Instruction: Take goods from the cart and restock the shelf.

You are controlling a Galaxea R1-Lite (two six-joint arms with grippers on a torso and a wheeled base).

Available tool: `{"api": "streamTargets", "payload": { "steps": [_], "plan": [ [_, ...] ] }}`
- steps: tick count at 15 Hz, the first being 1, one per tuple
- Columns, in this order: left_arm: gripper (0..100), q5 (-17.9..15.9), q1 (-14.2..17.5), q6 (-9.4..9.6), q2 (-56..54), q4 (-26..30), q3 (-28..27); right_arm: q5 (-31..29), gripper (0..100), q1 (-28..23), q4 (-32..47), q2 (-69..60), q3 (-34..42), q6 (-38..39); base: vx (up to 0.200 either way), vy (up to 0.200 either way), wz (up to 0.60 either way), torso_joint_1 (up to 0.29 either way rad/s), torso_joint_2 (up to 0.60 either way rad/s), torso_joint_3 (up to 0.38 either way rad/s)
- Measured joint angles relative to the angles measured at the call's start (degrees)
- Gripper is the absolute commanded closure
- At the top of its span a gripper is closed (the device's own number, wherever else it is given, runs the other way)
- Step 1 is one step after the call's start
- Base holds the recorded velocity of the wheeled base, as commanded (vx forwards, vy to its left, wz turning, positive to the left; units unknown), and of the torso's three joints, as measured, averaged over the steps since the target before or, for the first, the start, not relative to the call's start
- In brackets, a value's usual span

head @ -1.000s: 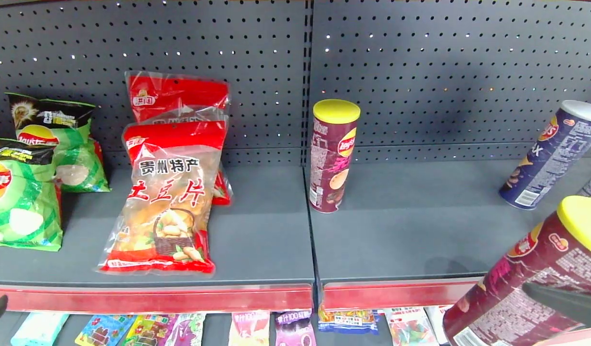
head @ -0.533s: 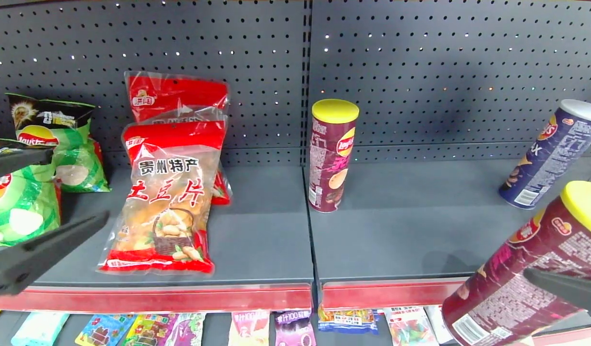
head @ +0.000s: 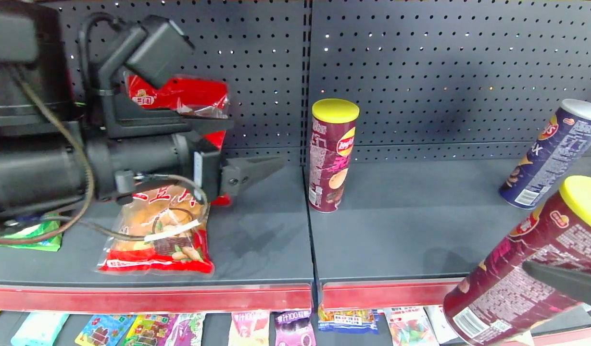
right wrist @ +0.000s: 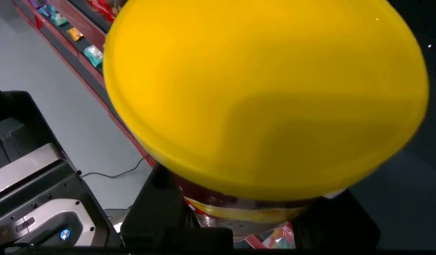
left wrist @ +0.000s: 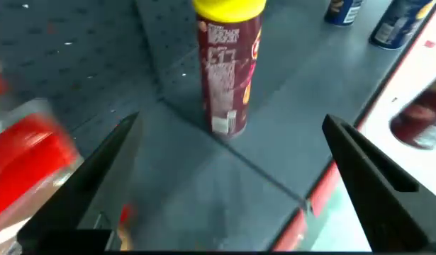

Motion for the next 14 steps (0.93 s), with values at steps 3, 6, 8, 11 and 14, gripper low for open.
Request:
{"api": "streamTargets", "payload": {
  "steps": [3, 6, 8, 11, 14],
  "plan": [
    [0, 0.02, -2.06, -0.09, 7.70, -1.08, -5.90, -0.09, 100, 0.00, 0.02, 0.05, 0.11, 0.06, 0.000, 0.000, 0.00, 0.000, 0.00, 0.000],
    [0, 0.09, -2.89, -0.06, 13.15, -1.22, -10.03, -0.06, 100, -0.06, 0.00, 0.00, 0.06, 0.12, 0.000, 0.000, 0.00, 0.000, 0.00, 0.000],
    [0, 0.55, -3.22, -0.01, 16.04, -1.19, -12.50, -0.06, 100, -0.11, 0.02, -0.01, 0.06, 0.12, 0.000, 0.000, 0.00, 0.000, 0.00, 0.000],
    [0, 1.26, -3.35, -0.01, 19.91, -1.15, -16.57, -0.06, 100, -0.11, 0.00, -0.01, 0.06, 0.20, 0.000, 0.000, 0.00, 0.000, 0.00, 0.000],
    [0, 2.88, -3.61, -0.01, 22.99, -1.12, -19.63, -0.09, 100, -0.23, 0.00, -0.04, 0.06, 0.85, 0.000, 0.000, 0.00, 0.000, 0.00, 0.000]
  ]
}}
